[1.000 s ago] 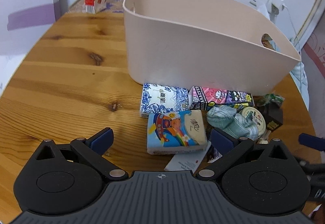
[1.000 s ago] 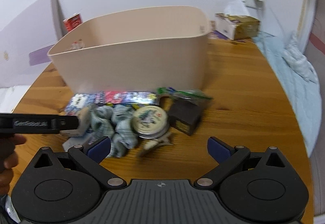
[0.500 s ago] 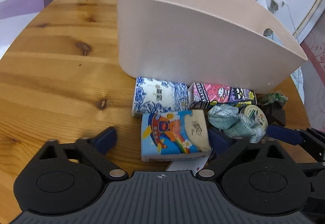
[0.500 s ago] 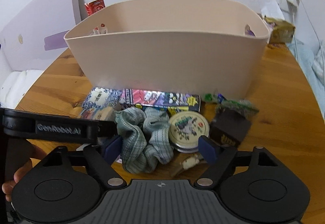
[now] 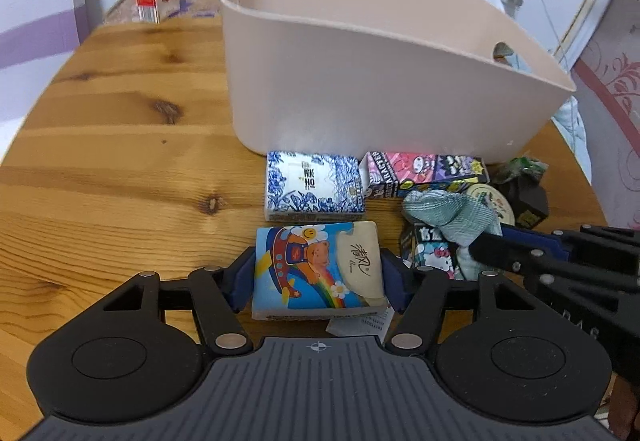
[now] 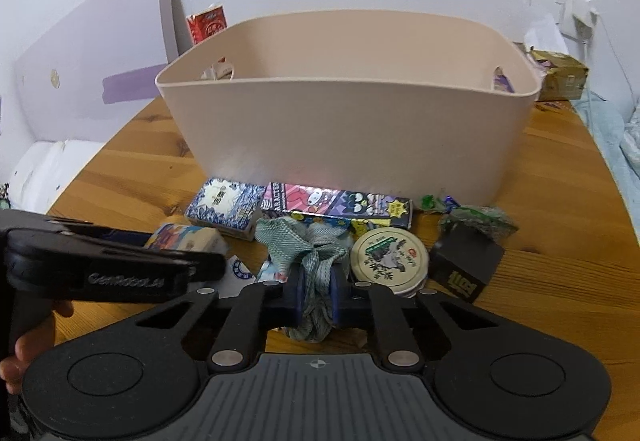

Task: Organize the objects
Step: 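Grasp the green checked cloth with the right tool while the left grasps the cartoon box, then lift both held items into the basket and open both tools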

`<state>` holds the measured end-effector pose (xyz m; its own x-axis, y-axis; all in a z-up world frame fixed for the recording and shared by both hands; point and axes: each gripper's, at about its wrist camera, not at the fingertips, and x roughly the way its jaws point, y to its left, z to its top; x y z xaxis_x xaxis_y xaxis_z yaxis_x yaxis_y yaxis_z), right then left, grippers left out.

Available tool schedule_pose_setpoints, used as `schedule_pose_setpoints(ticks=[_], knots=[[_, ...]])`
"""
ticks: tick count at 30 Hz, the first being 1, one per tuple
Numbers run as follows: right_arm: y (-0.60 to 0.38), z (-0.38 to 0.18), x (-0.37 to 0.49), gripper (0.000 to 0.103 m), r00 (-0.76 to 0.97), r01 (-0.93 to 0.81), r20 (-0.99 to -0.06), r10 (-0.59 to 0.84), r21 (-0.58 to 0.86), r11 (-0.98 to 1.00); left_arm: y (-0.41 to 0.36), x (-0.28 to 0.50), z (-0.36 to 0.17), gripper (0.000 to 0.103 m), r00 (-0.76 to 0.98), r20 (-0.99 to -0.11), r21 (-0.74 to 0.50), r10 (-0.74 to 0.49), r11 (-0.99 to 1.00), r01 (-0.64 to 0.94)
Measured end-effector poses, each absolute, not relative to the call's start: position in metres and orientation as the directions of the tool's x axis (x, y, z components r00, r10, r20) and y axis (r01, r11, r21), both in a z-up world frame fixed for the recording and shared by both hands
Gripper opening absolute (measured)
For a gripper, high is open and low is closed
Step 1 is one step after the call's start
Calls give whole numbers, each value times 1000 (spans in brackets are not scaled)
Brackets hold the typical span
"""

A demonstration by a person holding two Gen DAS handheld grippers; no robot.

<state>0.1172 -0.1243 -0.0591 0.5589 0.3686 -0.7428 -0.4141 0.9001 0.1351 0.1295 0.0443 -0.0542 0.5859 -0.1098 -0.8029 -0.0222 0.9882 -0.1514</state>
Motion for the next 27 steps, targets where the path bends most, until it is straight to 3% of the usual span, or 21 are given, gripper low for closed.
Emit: schedule_pose_setpoints(ticks=[11, 27], knots=[[-144, -31, 99, 10, 629, -378, -686, 366, 141, 915, 48, 110, -17, 64, 665, -742, -129, -86, 991, -16], [-173, 40, 114, 10, 775, -331, -527, 348, 129, 935, 39, 139, 59, 64, 818, -574, -39, -25, 999, 3]])
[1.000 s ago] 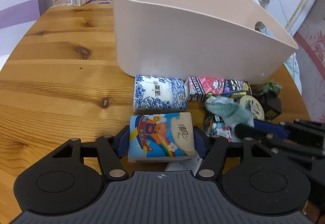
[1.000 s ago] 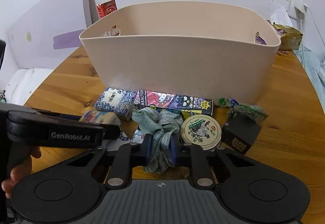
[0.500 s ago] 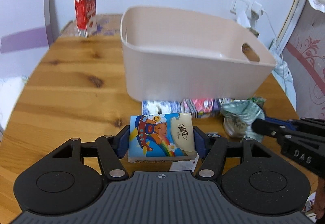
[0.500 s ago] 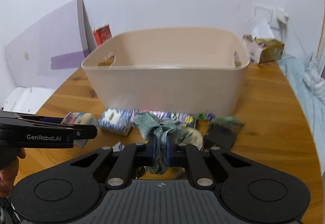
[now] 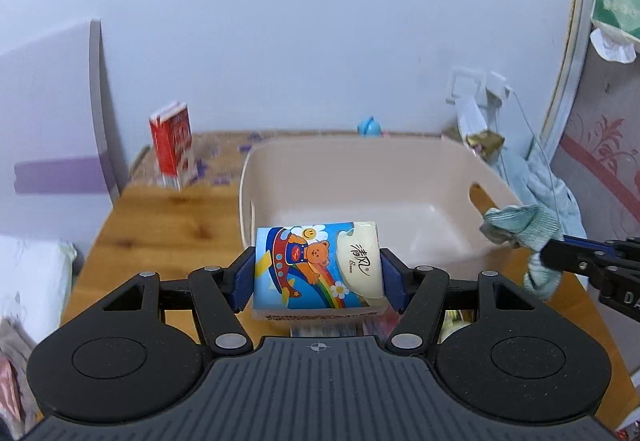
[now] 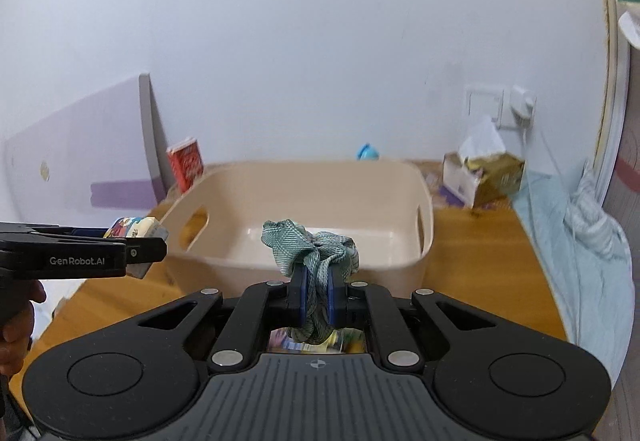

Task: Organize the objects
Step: 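Lift both held items into the basket and open both tools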

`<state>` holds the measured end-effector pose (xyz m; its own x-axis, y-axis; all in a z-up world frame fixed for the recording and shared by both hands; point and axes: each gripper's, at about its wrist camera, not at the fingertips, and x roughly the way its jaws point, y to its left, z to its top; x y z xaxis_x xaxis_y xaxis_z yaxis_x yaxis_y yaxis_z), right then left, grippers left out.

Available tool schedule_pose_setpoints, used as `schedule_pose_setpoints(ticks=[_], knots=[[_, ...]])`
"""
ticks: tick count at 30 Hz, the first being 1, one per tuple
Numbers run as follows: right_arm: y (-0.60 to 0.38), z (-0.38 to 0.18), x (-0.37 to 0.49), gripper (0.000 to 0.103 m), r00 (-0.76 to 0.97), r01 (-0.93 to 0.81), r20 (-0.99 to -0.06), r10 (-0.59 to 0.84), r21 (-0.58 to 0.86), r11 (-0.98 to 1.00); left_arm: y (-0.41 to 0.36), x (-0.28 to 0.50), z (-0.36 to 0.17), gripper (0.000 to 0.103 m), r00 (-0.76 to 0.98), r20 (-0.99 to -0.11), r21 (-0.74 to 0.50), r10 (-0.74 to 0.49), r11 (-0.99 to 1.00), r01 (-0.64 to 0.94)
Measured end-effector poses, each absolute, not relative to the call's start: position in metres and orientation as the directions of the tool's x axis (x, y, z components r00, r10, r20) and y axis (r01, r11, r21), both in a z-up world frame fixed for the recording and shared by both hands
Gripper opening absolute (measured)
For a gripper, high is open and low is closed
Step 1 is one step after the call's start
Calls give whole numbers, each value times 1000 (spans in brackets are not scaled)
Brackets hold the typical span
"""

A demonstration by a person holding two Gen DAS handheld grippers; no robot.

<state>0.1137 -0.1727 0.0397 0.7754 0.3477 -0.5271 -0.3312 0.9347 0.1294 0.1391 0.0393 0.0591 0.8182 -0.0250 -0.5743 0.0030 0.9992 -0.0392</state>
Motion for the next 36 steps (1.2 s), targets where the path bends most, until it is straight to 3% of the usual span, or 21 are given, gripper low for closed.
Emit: schedule_pose_setpoints(ticks=[8, 27, 28, 32, 36], knots=[[-170, 50, 158, 10, 809, -285, -503, 304, 116, 951, 27, 201, 50, 64, 817, -576, 19, 19, 1000, -10], [-140, -1, 222, 12, 712, -277, -657, 247, 61, 959, 11, 270, -19, 66, 663, -748, 67, 27, 997, 35], [-140, -2, 222, 15, 710, -277, -659, 249, 64, 959, 11, 270, -20, 67, 662, -750, 66, 24, 997, 39], [-142, 1, 214, 45, 722, -279, -646, 250, 59, 958, 12, 263, -11, 76, 682, -732, 35, -3, 998, 43], [-144, 13, 198, 62, 760, -270, -606, 237, 37, 962, 10, 247, 4, 90, 727, -687, 41, 6, 999, 30]])
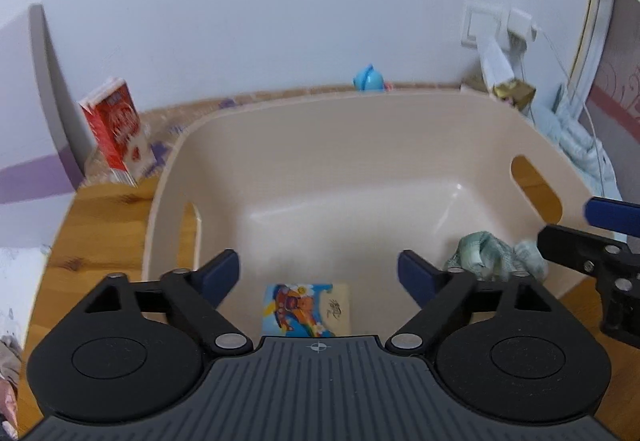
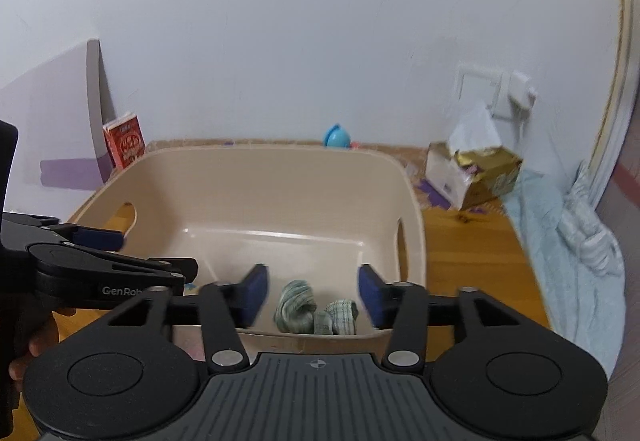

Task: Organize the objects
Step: 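Lift both held items into the basket and open both tools, then grasp the hair clip with the right tool while the left grasps the white card box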

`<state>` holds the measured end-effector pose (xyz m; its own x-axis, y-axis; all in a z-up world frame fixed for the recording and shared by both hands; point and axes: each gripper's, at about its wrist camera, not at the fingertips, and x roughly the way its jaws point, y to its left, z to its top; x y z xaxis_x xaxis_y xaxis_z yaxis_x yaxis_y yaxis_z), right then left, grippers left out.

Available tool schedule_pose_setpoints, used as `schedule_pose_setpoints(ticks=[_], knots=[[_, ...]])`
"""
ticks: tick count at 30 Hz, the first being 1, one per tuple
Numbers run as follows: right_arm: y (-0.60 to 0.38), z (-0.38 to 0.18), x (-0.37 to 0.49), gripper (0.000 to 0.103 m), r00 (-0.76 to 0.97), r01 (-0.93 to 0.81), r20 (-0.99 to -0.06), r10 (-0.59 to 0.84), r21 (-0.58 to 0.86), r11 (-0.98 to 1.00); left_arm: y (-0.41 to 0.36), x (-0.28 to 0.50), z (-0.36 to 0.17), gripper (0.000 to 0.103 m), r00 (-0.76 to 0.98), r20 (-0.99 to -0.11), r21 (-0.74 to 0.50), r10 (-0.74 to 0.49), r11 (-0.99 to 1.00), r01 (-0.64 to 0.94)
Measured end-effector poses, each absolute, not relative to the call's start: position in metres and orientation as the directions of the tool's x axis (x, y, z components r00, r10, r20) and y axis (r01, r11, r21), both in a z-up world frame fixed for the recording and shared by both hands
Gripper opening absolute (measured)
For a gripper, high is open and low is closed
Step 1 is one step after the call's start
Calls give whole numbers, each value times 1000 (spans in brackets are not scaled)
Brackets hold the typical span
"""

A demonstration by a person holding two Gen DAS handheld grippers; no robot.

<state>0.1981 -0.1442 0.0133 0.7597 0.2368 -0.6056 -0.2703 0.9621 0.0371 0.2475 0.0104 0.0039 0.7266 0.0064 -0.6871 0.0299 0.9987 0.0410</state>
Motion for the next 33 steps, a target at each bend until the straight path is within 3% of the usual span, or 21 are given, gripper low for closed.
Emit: schedule_pose_setpoints(ticks=[3, 8, 12, 33], knots=[[-151, 22, 187, 72, 776, -255, -584, 237, 52, 965, 9, 235, 12, 90, 741, -671, 59, 8, 997, 43], [-164, 26, 165, 98, 781, -237, -583, 224, 56, 970, 10, 210, 24, 90, 758, -653, 68, 10, 997, 46], [-170, 26, 146, 103, 784, -233, -585, 208, 33, 972, 11, 184, 28, 90, 771, -637, 77, -3, 995, 68], [-180, -57, 106, 103, 633, -206, -753, 178, 58, 977, 15, 120, -53, 91, 616, -787, 75, -42, 984, 162]])
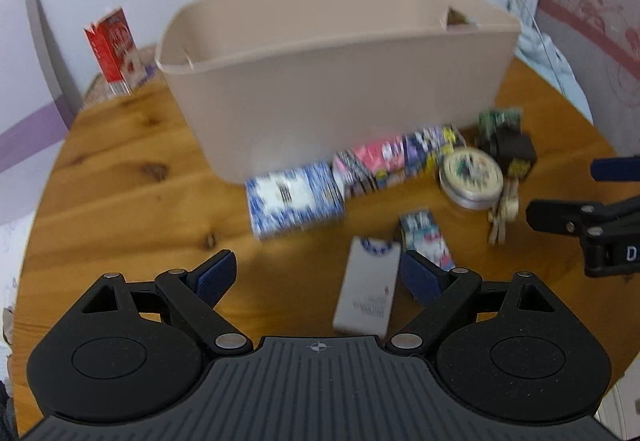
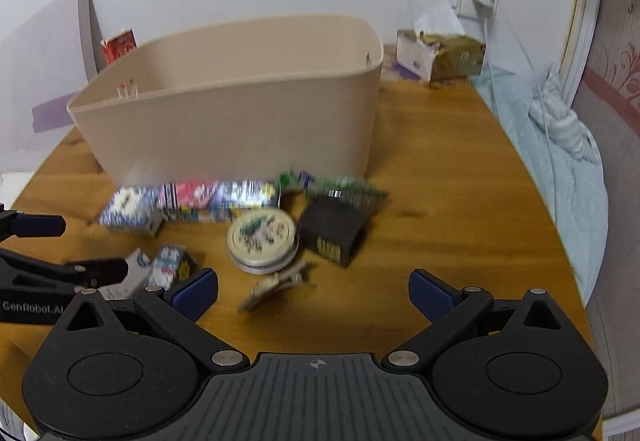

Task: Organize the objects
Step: 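Grasp the hair clip with the right tool while the left grasps the white card box, then carry both held items over the basket and release them inside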

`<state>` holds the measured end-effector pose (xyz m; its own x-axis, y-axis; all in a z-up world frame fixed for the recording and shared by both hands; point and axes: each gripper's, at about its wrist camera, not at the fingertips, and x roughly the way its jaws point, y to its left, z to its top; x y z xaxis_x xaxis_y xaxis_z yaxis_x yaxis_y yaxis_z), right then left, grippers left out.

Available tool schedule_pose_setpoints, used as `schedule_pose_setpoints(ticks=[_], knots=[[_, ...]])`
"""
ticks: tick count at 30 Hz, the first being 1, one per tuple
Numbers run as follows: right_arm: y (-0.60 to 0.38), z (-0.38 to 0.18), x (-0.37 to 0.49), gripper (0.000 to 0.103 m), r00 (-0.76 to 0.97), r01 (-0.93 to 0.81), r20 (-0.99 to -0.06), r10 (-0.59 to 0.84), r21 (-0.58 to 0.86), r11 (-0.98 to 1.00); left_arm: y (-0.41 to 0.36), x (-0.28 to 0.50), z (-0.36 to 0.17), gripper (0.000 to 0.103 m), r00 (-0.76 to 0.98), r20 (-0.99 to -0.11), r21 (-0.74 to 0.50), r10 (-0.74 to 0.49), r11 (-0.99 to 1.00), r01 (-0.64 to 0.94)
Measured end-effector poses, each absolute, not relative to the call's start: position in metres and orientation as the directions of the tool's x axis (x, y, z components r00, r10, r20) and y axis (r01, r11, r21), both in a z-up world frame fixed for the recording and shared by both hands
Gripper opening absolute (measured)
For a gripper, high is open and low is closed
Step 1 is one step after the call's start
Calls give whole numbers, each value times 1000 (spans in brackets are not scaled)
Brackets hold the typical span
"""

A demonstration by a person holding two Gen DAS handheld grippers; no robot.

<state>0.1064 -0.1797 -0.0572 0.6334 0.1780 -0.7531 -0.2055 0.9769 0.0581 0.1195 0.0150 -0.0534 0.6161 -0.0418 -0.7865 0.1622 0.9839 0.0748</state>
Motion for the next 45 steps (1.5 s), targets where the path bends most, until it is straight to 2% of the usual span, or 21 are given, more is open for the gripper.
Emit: schedule_pose_setpoints(ticks=[14, 18, 22, 24, 28, 29, 31, 34, 45], knots=[[-168, -94, 118, 103, 584, -179, -789, 191, 105, 978, 22, 131, -79, 91, 558, -826, 16, -81, 986, 167], [-166, -95, 120, 102, 602, -163, -777, 182, 103, 981, 22, 132, -80, 82, 583, -808, 12, -88, 986, 165], [-159, -95, 117, 77, 625, -176, -764, 159, 60, 982, 21, 128, -80, 73, 607, -789, 11, -89, 987, 159], [-153, -95, 113, 66, 641, -195, -755, 138, 13, 981, 21, 126, -79, 60, 618, -781, 9, -92, 987, 158], [-151, -92, 110, 33, 654, -216, -741, 151, 9, 976, 19, 121, -77, 35, 627, -771, 10, -112, 982, 188], [-151, -92, 109, 22, 656, -217, -739, 152, 8, 976, 19, 120, -77, 32, 626, -770, 9, -119, 980, 197], [-152, -91, 109, 13, 657, -216, -738, 152, 8, 976, 17, 119, -77, 32, 627, -770, 18, -116, 979, 203], [-156, -90, 109, 9, 654, -212, -740, 158, 20, 977, 16, 118, -77, 31, 627, -771, 17, -116, 979, 202], [-177, -79, 90, 8, 686, -177, -711, 157, 47, 983, 20, 101, -68, 31, 635, -763, 13, -122, 979, 203]])
